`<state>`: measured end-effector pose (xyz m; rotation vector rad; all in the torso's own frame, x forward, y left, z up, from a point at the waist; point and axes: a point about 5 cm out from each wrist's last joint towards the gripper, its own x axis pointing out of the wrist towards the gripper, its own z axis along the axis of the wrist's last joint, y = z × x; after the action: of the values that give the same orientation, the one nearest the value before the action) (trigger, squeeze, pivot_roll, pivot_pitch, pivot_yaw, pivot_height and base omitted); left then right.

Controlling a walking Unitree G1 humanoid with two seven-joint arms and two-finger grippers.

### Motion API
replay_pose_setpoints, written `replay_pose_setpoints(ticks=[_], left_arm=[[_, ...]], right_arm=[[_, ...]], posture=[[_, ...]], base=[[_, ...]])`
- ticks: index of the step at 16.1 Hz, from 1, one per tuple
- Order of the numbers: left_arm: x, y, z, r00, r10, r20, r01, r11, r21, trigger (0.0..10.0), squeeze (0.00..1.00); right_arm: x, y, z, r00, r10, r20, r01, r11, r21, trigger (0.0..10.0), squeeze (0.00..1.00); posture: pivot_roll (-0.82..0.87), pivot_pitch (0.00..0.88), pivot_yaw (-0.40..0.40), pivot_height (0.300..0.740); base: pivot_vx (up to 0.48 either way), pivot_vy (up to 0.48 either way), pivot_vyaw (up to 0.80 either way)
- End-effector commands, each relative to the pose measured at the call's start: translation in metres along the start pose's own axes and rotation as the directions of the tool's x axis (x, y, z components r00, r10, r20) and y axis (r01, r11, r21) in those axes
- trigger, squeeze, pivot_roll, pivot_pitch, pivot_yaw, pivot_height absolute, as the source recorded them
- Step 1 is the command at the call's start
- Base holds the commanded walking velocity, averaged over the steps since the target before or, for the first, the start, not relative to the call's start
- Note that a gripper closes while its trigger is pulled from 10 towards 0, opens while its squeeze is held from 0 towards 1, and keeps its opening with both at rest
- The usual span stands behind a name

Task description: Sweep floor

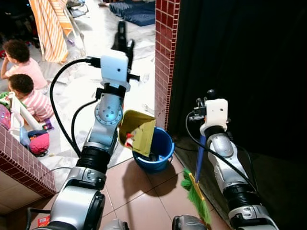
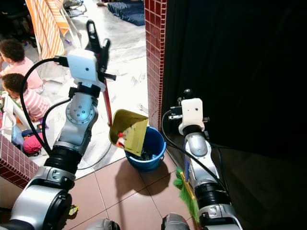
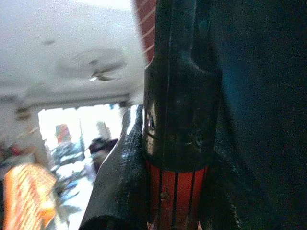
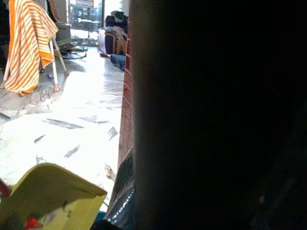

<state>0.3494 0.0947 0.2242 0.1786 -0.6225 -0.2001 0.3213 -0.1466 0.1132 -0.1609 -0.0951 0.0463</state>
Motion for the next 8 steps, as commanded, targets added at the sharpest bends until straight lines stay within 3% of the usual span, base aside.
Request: replay_pose_setpoints(ticks=[1,4,8], left_arm=[[0.008,-0.005,0.028,0.984,-0.083,0.157,0.080,0.996,0.026,10.0,0.00],[0.000,-0.028,0.037,0.938,-0.276,0.211,0.269,0.961,0.062,10.0,0.00],[-0.025,-0.057,0.029,0.832,-0.522,0.187,0.511,0.853,0.110,10.0,0.00]], right_arm=[[0.006,0.001,0.012,0.999,-0.007,0.051,0.007,1.000,-0.006,10.0,0.00],[0.006,0.004,0.013,0.998,-0.002,0.056,0.002,1.000,-0.003,10.0,0.00],[0.007,0.004,0.014,0.998,0.001,0.063,-0.001,1.000,-0.002,10.0,0.00]], posture=[[-0.12,0.000,0.047,0.740],[-0.12,0.000,0.047,0.740],[-0.12,0.000,0.048,0.740]], base=[[0.000,0.000,0.00],[0.000,0.000,0.00],[0.000,0.000,0.00]])
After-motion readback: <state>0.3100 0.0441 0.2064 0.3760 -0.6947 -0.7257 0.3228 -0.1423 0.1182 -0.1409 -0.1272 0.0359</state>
